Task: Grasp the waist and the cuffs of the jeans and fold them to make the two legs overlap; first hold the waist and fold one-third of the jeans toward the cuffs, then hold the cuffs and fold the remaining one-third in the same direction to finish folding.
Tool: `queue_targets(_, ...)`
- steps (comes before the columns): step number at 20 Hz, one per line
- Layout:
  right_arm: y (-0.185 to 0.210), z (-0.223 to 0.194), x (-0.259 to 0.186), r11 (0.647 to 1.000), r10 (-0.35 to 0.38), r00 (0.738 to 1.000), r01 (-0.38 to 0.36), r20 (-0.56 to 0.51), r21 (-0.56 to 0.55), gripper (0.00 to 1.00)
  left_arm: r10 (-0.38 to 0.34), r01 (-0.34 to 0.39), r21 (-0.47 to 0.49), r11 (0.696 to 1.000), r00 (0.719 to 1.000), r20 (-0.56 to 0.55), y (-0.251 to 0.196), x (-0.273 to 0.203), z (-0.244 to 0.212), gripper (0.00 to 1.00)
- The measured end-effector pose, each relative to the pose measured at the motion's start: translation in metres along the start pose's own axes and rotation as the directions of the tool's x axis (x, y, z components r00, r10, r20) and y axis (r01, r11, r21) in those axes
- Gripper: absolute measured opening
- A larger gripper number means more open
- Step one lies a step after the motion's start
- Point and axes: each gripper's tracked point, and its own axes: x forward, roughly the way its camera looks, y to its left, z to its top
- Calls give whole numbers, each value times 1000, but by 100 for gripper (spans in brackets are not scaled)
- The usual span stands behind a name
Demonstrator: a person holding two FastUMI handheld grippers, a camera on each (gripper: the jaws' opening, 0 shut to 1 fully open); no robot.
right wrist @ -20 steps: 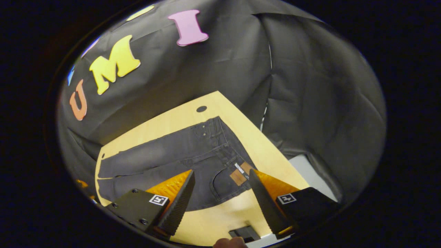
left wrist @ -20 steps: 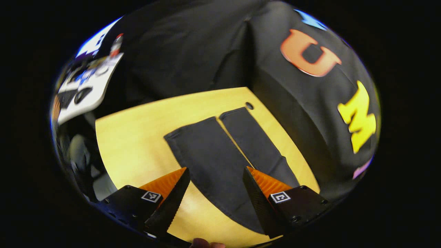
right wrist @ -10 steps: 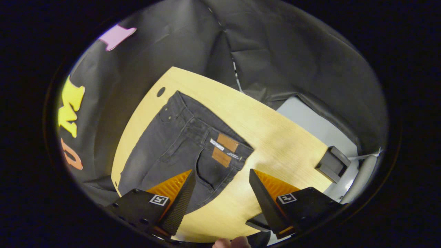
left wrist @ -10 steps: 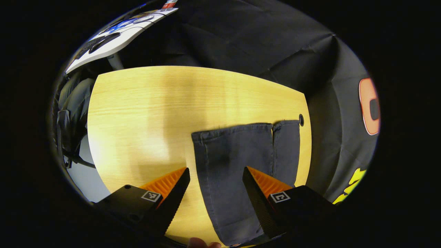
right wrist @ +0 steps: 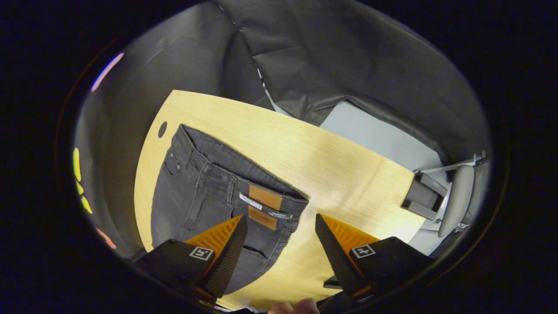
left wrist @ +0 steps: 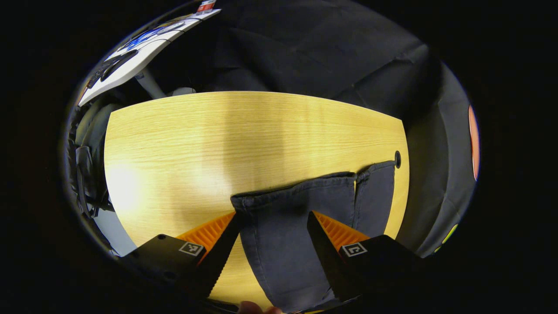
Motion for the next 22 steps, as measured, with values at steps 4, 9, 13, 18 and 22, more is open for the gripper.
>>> queue_targets(4, 13, -7, 15, 999, -33, 999, 34, -15, 13, 98, 68, -67, 65, 996, 998, -9, -2, 5, -2, 99)
queue_targets(9, 10, -9, 23, 981, -195, 981, 195, 7, -19, 93, 167, -159, 123, 980, 984, -62, 7, 7, -3, 97)
queue_targets(13, 15, -9, 26, 971, -238, 971, 239, 33, -9, 97, 243, -230, 147, 962, 967, -77, 9, 14, -3, 95)
queue_targets(18, 12, -7, 25, 975, -220, 975, 220, 3, -22, 90, 278, -267, 129, 955, 958, -71, 15, 13, -2, 86)
queue_targets(22, 25, -11, 28, 986, -168, 985, 168, 27, -4, 45, 208, -209, -3, 978, 974, -94, 30, 8, 2, 35)
